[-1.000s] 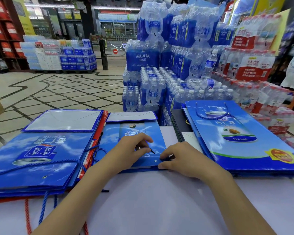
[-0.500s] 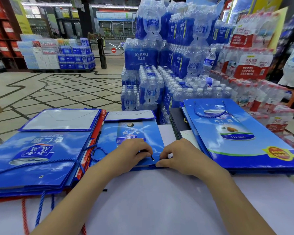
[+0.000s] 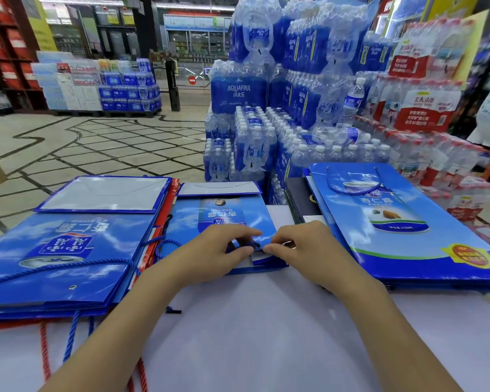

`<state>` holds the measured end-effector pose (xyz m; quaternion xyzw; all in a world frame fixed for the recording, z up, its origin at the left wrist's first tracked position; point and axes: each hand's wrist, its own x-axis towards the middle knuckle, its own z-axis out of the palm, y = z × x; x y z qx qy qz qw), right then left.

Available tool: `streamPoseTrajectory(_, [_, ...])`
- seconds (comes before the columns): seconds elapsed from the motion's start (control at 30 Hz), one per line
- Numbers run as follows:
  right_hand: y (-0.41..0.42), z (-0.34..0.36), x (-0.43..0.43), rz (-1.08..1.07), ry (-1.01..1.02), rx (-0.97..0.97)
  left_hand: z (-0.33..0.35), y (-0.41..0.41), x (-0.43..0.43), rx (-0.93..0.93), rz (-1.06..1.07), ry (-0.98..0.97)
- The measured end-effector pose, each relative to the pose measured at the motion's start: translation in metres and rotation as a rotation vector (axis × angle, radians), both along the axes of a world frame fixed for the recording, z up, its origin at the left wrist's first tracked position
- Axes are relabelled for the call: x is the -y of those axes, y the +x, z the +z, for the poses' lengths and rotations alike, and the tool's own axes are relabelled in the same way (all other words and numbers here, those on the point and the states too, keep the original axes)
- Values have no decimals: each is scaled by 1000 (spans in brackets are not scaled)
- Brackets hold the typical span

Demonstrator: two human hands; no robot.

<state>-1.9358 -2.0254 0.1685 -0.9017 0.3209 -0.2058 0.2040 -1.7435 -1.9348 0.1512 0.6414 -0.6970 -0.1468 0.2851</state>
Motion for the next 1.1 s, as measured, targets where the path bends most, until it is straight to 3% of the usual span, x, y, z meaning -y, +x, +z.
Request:
streamPoseTrajectory(0.2, [4,-6,1,-20,-97,82,1,4,0,60,-11,-22])
streamPoseTrajectory(0.33, [8,-4,-5,-97,-267,177,1,0,1,78,-16,-39])
streamPoseTrajectory(0.57, [22,-13,-18,-282,-177,-66,1,-4,2,51,-7,-80])
streamPoseTrajectory(0.67, [27,-15,-22,-316,-213,-53,0,-3,4,27,13,-124])
streamPoseTrajectory(1.1, [29,-18,-21,-275,-23,57,-5,-6,3,149,70,-93])
